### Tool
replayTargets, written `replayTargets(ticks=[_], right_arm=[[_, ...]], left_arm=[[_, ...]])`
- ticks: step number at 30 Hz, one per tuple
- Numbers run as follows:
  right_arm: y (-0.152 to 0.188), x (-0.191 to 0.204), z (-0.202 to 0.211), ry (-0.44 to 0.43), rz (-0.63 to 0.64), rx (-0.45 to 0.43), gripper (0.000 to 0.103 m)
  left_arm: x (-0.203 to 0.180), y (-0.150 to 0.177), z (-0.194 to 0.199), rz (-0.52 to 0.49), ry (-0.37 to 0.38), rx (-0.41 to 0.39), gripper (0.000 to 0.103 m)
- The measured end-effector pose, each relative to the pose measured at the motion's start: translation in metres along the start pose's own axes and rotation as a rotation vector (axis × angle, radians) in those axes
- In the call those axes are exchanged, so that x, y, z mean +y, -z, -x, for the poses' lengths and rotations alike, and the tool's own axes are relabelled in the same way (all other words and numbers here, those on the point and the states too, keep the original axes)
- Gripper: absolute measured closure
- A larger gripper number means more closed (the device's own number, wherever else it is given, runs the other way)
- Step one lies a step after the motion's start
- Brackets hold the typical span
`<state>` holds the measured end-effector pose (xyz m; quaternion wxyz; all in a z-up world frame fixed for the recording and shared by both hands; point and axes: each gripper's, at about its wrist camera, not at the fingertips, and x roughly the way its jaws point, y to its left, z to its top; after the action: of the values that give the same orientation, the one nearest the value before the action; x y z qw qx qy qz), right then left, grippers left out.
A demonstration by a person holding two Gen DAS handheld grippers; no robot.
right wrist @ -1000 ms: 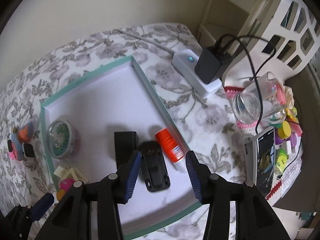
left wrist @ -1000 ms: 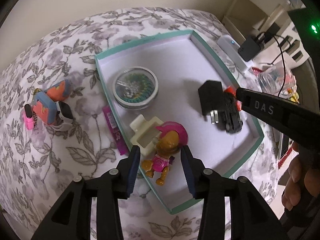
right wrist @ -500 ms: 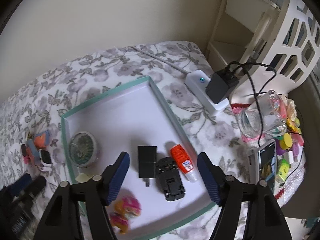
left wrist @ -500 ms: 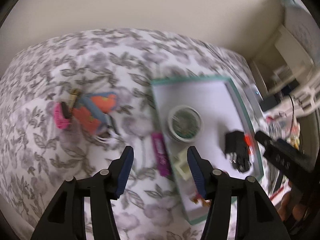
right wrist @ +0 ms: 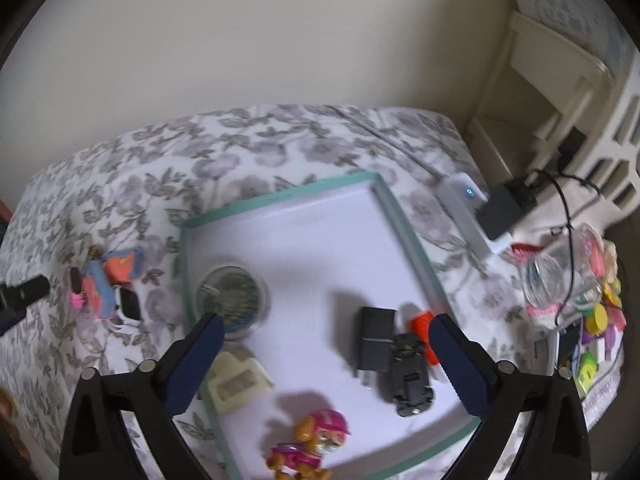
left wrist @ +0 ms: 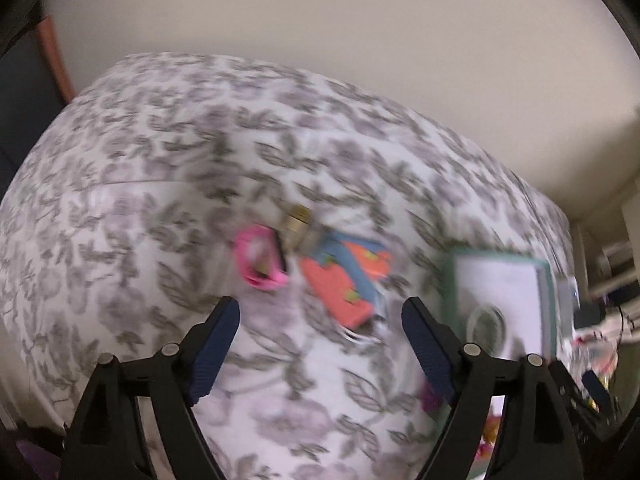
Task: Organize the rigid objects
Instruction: 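Move both tools away from the tray back over the pile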
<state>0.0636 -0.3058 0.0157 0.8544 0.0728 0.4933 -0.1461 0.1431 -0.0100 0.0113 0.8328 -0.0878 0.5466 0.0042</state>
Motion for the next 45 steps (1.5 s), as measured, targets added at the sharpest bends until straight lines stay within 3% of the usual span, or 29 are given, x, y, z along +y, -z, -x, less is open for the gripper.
replayTargets(ticks=[3,6,15,27,35,45], right_arm=[[-0.002,0.015,0.005,-0.027,0.027,-0.043,0.0],[-0.004,0.029,0.008,-0.071,0.038,-0.071,0.0],[-0.001,0.076,0.007,-0.22,0.079,-0.11,0.0],[0.014,0.113,-0.029,-0.307,0.14,0.036,0.001],[0.023,0.119,-0.045,-0.323,0.172,0.112,0.01],[0.033,0.131,-0.066,-0.307,0.223,0.195,0.011]], left_arm=[[0.021,-0.008,0.001,0.043,-0.034,-0.029,0.018],[0.042,-0.013,0.004,0.087,-0.068,-0.062,0.006],[0.076,-0.021,0.009,0.157,-0.088,-0.081,0.006],[0.08,-0.023,-0.007,0.158,-0.074,-0.024,0.006],[0.074,-0.02,-0.016,0.128,-0.082,0.018,0.006],[0.076,-0.02,-0.021,0.128,-0.083,0.04,0.006]])
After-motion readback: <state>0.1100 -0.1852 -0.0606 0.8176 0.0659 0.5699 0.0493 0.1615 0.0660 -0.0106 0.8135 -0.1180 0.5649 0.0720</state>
